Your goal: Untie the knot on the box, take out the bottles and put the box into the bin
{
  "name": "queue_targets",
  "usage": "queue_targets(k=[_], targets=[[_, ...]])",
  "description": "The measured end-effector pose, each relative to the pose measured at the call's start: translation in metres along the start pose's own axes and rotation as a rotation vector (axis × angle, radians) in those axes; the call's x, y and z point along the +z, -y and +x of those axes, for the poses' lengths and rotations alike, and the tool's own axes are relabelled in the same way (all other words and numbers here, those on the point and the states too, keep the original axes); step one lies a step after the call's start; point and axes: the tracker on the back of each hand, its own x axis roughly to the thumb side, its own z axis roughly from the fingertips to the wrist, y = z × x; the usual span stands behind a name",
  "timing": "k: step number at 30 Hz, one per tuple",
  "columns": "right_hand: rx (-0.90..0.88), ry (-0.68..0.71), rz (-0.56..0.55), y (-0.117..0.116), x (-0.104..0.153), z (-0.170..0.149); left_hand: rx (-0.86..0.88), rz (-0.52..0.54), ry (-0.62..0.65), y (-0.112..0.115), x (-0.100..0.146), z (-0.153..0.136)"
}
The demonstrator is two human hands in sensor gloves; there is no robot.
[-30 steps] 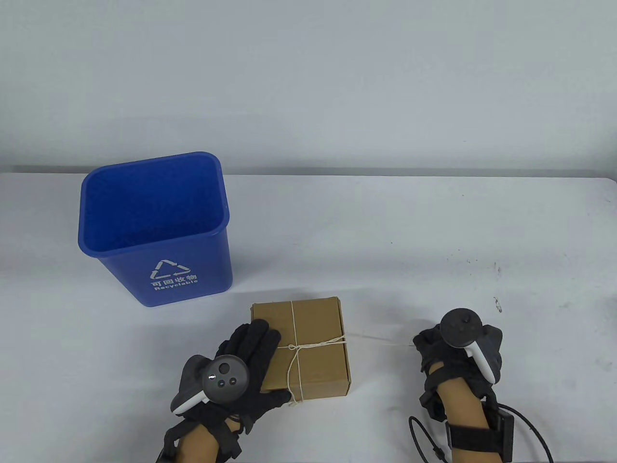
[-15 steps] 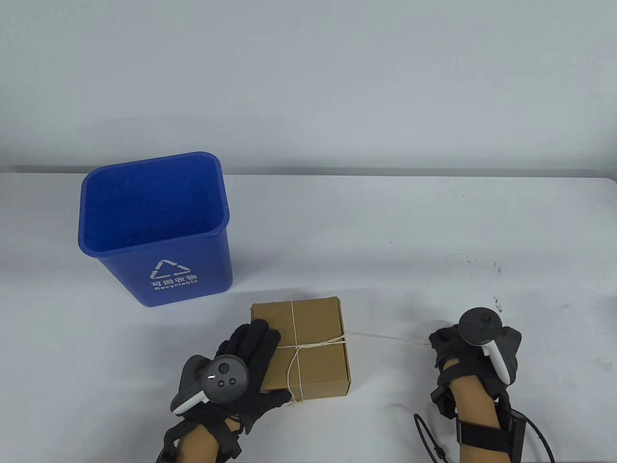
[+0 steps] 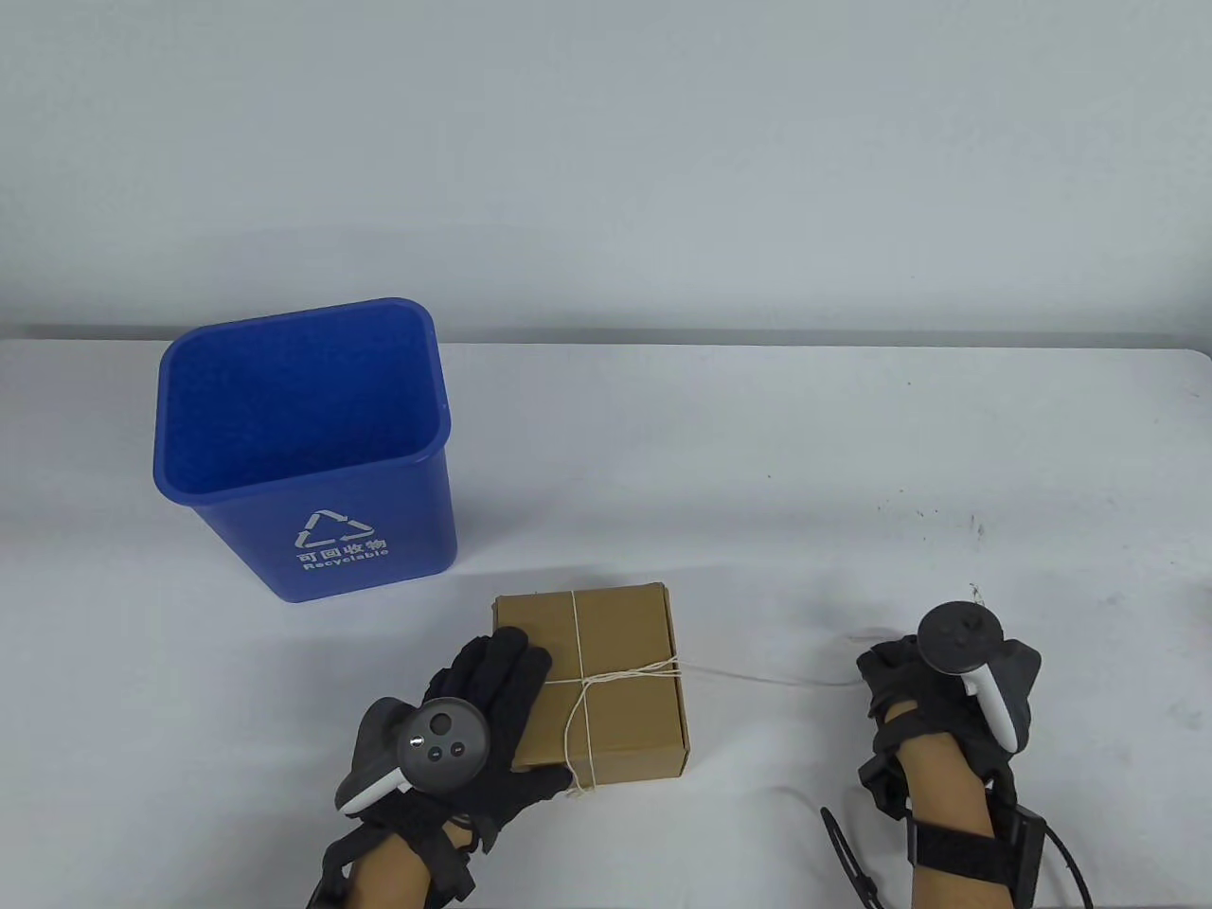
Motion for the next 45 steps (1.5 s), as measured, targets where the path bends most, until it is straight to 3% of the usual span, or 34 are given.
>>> queue_targets(k=[6,16,24,31,39,45], targets=[[-0.064,0.094,0.008,0.009,0.009,0.008,0.001,-0.003,0.0,0.0,0.0,0.0],[-0.009,0.297,0.226,0.009,0.027,0.029,0.001,-0.003,-0.001,0.0,0.0,0.0],[0.104,0.483,0.407,-0.012,0.04,0.057,0.003,-0.008,-0.002,0.0,0.0,0.0],[0.079,0.707,0.364,-0.036,0.06,0.094,-0.002,-0.011,-0.004,0.0,0.0,0.0],[-0.112,0.911,0.208,-0.039,0.077,0.117,0.002,-0.02,-0.006,0.0,-0.002,0.0],[-0.164,0.999,0.179,-0.053,0.078,0.133,0.003,-0.025,-0.005,-0.001,-0.003,0.0]])
